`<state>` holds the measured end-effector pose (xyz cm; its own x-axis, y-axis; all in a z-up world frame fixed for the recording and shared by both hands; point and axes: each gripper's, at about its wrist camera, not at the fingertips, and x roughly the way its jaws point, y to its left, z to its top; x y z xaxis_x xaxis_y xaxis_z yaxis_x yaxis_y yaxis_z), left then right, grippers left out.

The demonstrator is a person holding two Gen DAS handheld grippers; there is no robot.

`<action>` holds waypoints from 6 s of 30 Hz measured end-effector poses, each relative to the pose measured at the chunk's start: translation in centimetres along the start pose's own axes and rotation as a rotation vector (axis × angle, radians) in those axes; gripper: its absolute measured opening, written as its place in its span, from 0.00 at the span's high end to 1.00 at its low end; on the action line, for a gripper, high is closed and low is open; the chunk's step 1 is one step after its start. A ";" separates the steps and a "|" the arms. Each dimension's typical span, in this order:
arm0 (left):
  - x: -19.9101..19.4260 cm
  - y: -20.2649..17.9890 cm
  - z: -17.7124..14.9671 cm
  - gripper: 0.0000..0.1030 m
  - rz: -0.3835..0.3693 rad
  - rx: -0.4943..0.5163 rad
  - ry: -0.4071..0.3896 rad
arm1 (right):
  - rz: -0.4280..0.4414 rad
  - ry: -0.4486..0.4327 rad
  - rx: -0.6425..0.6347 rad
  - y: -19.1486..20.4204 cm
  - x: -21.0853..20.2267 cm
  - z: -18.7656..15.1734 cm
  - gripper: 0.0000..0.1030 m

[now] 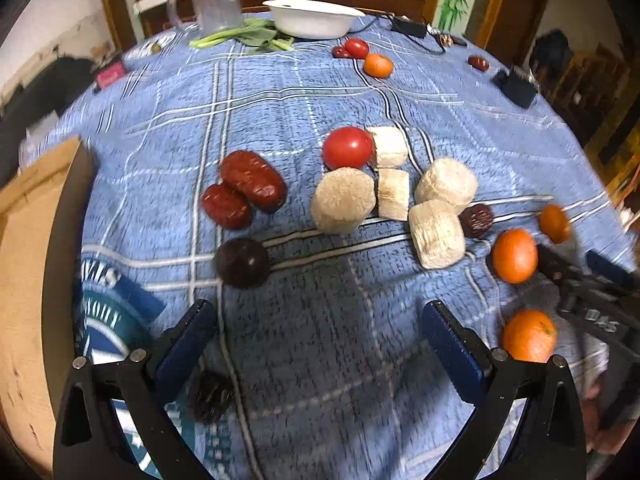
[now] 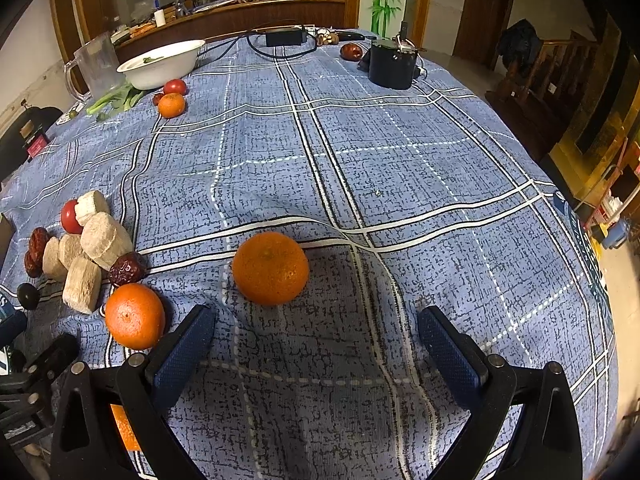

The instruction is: Organize fruits

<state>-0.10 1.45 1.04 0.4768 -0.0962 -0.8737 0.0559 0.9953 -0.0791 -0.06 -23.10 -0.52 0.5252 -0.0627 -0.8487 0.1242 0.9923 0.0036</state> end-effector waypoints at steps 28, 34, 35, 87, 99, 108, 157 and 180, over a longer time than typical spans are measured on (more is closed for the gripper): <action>-23.0 3.1 -8.7 0.00 0.198 -0.038 -0.651 | -0.098 -0.543 -0.004 3.7 -18.6 -8.8 0.00; -23.7 3.8 -9.4 0.00 0.183 -0.064 -0.655 | -0.133 -0.682 -0.022 5.2 -21.8 -10.2 0.00; -23.8 3.8 -9.4 0.00 0.181 -0.067 -0.658 | -0.146 -0.721 -0.020 5.5 -22.4 -10.5 0.00; -9.0 4.7 -6.0 0.30 -0.016 0.049 -0.236 | 0.229 -0.164 -0.024 3.3 -8.2 -5.5 0.25; -4.7 3.3 -1.6 0.44 -0.008 0.068 -0.123 | 0.280 -0.096 -0.049 4.2 -5.8 -4.5 0.25; -0.1 3.3 0.5 0.44 0.001 0.028 -0.041 | 0.287 -0.062 -0.096 5.6 -5.0 -3.9 0.25; -13.4 27.7 -11.4 0.78 0.183 -0.415 -0.284 | 0.572 -0.002 -0.580 34.4 -11.9 -9.9 0.65; -17.1 26.7 -11.9 0.44 0.259 -0.421 -0.331 | 0.609 -0.018 -0.561 33.5 -13.3 -11.4 0.53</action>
<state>-17.19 29.79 8.22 0.6805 0.2191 -0.6992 -0.4192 0.8991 -0.1263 -12.46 12.22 4.92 0.3782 0.5062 -0.7751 -0.6227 0.7586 0.1916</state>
